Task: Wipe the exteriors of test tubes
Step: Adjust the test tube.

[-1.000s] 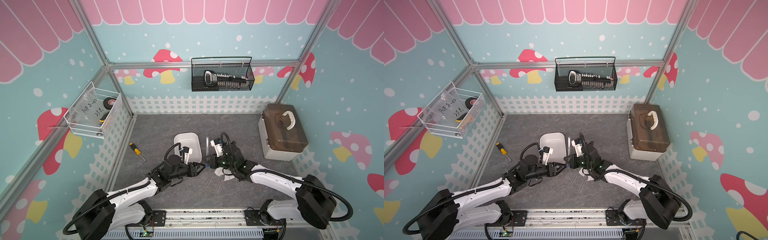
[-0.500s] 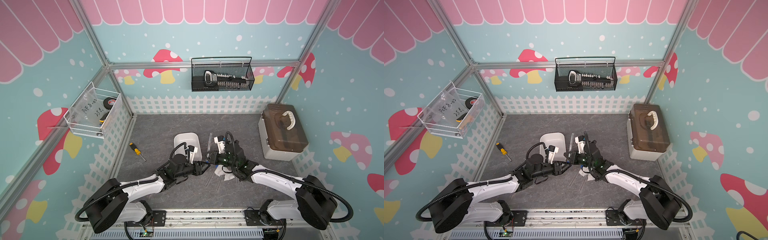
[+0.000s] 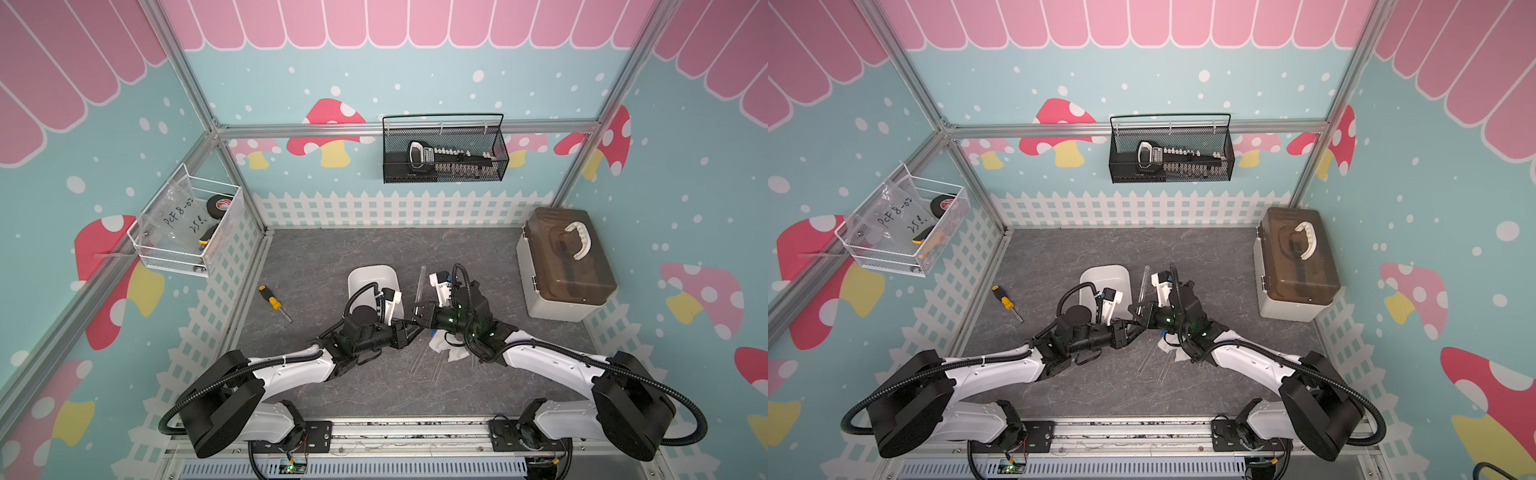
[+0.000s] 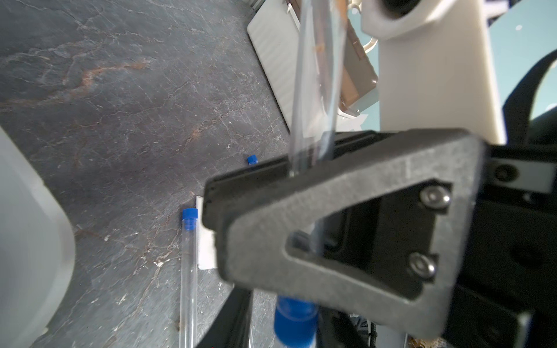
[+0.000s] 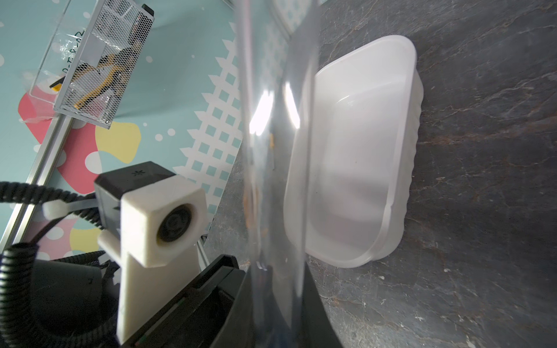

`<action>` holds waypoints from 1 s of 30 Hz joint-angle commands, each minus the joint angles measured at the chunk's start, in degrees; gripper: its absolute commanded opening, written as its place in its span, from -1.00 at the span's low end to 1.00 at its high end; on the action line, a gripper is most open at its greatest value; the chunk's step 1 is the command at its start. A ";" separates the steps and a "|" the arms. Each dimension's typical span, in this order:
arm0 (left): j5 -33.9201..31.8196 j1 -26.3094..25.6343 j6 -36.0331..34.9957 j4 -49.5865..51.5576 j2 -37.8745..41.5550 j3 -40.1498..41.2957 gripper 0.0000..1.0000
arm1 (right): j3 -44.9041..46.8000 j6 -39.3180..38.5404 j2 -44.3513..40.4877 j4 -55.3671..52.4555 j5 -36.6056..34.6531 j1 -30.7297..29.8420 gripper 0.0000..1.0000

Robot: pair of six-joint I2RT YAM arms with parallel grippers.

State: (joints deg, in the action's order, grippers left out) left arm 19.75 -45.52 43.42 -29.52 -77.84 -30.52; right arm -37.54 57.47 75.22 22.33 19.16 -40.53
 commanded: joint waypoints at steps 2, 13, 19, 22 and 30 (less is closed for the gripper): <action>-1.53 -0.24 -0.79 -1.32 -0.20 -2.08 -0.51 | 0.36 0.71 -0.17 0.52 1.47 -0.19 -0.75; -1.88 -0.35 -0.80 -0.70 0.40 -1.08 -0.78 | -0.66 -0.39 -0.36 -0.78 0.93 -0.14 -0.09; -2.96 -0.56 -0.77 -0.04 2.15 0.50 -0.78 | -1.61 -0.92 -0.65 -2.55 -0.54 0.56 0.19; -3.39 -0.63 -0.96 0.74 2.77 0.57 -0.78 | -1.23 -0.45 -1.07 -2.64 -1.21 1.59 0.27; -3.23 -0.63 -1.09 1.47 2.87 0.90 -0.78 | -2.48 -0.52 -5.30 -2.64 1.24 6.62 0.35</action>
State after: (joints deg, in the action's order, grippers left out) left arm 17.12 -45.89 42.61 -28.58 -75.64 -30.52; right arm -38.06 56.51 71.59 19.42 19.16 -35.38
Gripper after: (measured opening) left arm 0.152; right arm 0.673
